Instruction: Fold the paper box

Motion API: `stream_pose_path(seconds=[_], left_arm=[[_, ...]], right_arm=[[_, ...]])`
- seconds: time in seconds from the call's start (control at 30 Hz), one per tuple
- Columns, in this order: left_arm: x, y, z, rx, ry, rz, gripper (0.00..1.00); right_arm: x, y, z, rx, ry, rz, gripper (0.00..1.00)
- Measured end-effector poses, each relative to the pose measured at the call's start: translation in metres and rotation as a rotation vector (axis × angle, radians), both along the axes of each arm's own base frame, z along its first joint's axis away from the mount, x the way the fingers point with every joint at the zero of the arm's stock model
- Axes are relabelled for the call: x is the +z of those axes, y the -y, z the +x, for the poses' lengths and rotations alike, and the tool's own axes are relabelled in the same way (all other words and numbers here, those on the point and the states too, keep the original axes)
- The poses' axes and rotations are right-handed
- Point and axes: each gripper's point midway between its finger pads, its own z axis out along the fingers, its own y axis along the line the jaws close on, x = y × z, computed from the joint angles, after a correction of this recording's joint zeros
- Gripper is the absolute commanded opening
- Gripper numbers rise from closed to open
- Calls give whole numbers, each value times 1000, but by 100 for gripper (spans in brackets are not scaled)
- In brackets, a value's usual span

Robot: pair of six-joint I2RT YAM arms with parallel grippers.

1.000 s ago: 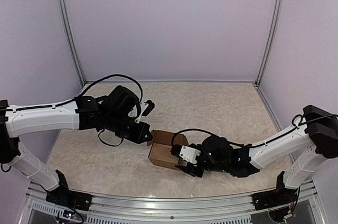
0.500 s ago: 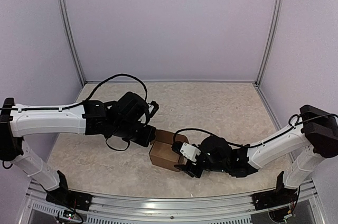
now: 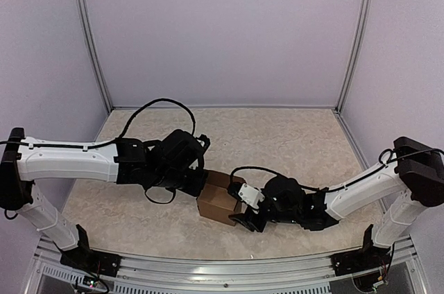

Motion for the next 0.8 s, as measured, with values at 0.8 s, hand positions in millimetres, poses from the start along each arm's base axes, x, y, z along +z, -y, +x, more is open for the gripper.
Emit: stream_pose_path(seconds=[0.8], left_arm=[[-11,-1,-2,80,130,26,0]], right_arm=[[0,0,2,-22,-38,27,35]])
